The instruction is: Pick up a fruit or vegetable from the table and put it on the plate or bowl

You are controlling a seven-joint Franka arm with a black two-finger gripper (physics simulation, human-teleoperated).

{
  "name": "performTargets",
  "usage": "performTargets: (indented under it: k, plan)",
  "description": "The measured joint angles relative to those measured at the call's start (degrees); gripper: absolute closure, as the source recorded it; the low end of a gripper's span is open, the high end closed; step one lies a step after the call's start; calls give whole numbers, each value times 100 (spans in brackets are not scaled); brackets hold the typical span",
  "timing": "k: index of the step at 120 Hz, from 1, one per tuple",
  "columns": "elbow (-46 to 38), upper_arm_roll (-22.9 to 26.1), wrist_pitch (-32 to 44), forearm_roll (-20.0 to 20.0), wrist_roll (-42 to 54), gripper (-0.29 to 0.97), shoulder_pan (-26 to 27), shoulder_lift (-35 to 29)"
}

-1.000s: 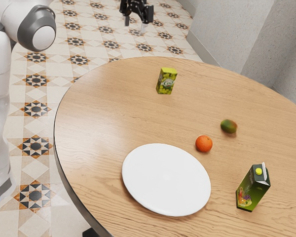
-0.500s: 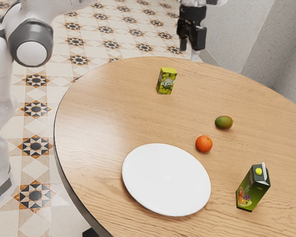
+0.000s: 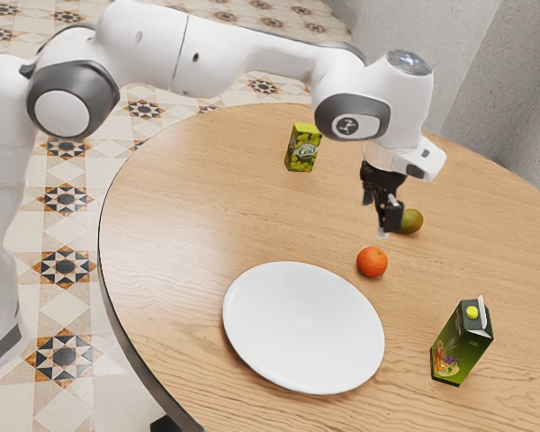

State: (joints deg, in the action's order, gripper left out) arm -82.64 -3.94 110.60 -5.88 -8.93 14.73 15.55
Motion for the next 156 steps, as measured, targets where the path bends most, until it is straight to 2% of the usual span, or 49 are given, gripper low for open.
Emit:
performTargets:
  k: [16,32,39,56,66,84,98,121,156]
  plan:
    - [24,212,720,192,0,2,-393,32]
    - [115,242,925,437,50,2,-678,115]
    - [81,584,995,491,62,2,-1054,162]
    - [-66,1465,1522,541,89,2,-1528,640]
    - [-168,1739,1227,543,106,2,-1833,585]
    - [-123,1843,110,518,124,2,-1968,428]
    - [-107,1852,-362,516,136,2,-1986,559]
    - [-106,1853,-223,510,153,2,-1981,672]
    - [-97,1845,376,509,171,2,-2000,986]
